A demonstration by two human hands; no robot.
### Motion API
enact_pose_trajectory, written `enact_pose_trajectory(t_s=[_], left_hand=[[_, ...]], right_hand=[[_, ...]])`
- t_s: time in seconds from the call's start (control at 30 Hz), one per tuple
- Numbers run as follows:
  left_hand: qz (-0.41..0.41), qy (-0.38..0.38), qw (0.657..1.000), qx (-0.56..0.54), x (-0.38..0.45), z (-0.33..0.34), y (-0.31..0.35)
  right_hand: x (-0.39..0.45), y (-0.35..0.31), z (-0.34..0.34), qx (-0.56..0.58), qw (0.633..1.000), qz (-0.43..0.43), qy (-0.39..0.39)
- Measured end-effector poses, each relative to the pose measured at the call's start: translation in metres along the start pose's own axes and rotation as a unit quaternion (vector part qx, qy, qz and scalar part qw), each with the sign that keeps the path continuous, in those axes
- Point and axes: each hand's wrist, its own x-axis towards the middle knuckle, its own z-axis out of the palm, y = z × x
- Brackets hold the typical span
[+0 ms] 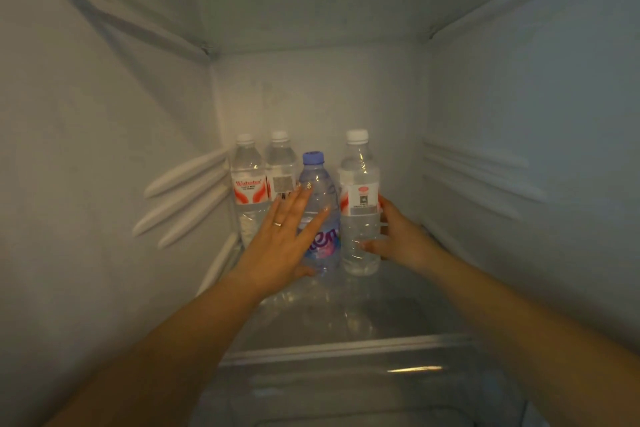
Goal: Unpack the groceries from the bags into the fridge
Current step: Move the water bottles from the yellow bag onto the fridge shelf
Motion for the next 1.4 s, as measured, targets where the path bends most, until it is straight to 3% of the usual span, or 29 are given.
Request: enact_pose_trajectory(t_s=[0.43,0.67,1.13,1.3,1.4], left_hand=[[-0.028,-0.039,0.999,0.022,0.017,0.02,-0.004],[-0.033,0.001,0.998,0.051,0.032,0.034,-0.001],[-0.053,-0.015,0.998,0.029,0.043,0.047,-0.005],[-0.062,-0.034,0.997,0.004,0.038,0.019,-0.001],[-0.085,-0.003,0.995,-0.044,0.027,-0.007,-0.001]], right_hand=[[0.032,0.01,0.006,-0.032,0.999,0.009,0.017],[0.046,0.016,0.003,-0.036,0.999,0.009,0.027],[0.061,0.015,0.003,-0.029,0.999,-0.001,0.035],[0.048,0.005,-0.004,-0.111,0.993,-0.012,0.032],[0.033,-0.009,-0.017,-0.184,0.981,-0.021,0.051]])
